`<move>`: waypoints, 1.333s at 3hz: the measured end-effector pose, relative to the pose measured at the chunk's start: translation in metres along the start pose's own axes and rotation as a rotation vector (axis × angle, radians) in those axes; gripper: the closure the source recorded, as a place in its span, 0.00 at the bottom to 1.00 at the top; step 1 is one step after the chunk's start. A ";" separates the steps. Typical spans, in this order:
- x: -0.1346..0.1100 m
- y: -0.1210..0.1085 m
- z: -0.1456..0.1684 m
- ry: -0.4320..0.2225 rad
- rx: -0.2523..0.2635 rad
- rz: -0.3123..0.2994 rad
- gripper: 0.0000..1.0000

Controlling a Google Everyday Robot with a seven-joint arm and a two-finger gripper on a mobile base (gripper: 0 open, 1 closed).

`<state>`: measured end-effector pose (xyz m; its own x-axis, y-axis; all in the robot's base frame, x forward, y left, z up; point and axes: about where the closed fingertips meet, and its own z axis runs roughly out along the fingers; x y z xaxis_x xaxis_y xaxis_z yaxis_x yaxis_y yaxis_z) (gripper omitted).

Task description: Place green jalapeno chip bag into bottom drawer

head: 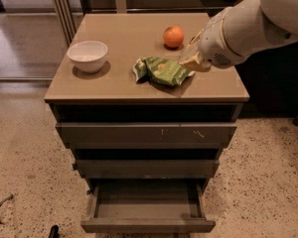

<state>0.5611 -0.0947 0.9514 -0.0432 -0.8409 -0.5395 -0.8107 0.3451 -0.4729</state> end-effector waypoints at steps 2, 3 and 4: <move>0.004 -0.001 0.036 0.018 -0.020 -0.004 0.00; 0.009 -0.002 0.052 0.032 -0.032 -0.001 0.00; 0.015 -0.002 0.072 0.049 -0.049 0.007 0.12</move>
Offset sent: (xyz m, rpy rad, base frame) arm 0.0346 0.0100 -0.0464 -0.0267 0.0439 -0.0046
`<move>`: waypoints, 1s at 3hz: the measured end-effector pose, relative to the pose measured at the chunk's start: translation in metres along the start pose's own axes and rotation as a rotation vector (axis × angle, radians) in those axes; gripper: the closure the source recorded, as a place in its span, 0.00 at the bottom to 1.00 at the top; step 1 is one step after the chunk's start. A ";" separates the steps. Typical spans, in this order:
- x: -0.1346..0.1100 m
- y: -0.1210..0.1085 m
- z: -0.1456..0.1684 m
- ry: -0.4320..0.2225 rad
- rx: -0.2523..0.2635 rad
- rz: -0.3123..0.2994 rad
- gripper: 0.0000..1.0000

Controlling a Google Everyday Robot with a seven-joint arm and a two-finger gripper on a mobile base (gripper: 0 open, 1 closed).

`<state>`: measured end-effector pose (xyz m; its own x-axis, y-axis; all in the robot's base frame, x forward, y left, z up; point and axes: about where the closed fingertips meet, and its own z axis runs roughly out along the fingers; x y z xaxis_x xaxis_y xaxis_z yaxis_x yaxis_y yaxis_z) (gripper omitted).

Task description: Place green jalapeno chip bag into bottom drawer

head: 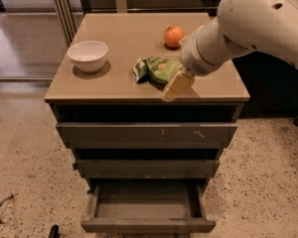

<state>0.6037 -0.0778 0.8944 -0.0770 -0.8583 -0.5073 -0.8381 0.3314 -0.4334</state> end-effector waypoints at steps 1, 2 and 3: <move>0.004 -0.001 0.016 0.013 -0.012 0.011 0.31; 0.012 0.001 0.025 0.027 -0.023 0.029 0.36; 0.022 0.004 0.032 0.044 -0.031 0.042 0.36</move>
Offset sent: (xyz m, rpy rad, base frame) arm 0.0158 -0.0067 -0.0431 -0.0030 0.0697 -0.0445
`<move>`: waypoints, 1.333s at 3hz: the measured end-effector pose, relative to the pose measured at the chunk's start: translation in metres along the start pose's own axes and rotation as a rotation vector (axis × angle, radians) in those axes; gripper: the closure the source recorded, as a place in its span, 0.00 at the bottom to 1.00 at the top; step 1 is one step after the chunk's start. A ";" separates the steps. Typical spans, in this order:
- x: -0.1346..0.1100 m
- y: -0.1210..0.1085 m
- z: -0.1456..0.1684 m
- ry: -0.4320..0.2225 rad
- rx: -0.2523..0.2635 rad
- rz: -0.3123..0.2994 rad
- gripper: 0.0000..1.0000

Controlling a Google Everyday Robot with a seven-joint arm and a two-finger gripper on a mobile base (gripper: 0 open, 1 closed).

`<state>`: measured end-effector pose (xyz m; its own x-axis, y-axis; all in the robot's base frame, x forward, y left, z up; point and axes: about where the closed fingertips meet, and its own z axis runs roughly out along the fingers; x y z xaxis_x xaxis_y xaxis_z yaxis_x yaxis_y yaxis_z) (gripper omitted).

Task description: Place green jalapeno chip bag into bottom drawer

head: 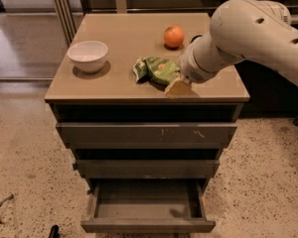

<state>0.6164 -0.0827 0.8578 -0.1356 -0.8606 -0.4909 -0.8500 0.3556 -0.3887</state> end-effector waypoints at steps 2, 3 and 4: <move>0.010 -0.001 0.010 0.028 -0.005 0.007 0.50; 0.010 -0.001 0.010 0.028 -0.005 0.007 0.73; 0.010 -0.001 0.010 0.028 -0.005 0.007 0.96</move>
Offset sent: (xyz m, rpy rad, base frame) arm 0.0036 -0.0046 -0.0109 -0.0172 0.0148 -0.0124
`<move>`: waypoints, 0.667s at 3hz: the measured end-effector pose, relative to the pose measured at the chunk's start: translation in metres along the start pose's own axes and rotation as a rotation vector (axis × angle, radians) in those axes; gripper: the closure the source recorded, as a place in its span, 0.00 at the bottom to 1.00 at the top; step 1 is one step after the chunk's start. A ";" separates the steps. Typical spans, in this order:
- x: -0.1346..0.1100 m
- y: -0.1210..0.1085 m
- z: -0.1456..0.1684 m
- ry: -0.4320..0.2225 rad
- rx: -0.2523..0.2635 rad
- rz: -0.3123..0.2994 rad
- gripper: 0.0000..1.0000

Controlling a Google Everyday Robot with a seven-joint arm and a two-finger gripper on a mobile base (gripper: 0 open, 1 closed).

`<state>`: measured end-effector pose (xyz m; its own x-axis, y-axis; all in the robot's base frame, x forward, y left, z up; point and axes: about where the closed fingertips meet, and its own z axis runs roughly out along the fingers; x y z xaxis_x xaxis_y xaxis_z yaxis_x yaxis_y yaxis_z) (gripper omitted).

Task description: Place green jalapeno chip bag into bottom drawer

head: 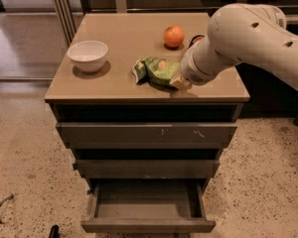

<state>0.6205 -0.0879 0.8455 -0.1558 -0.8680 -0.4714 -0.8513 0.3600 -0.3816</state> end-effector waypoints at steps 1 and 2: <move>0.000 0.000 0.000 0.000 0.000 0.000 1.00; -0.004 0.011 -0.013 -0.015 -0.018 -0.015 1.00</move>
Offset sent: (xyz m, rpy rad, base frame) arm -0.0366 0.0045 0.0180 0.0211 0.0154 0.0607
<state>0.6051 -0.0854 0.8534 -0.1358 -0.8682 -0.4773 -0.8625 0.3406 -0.3743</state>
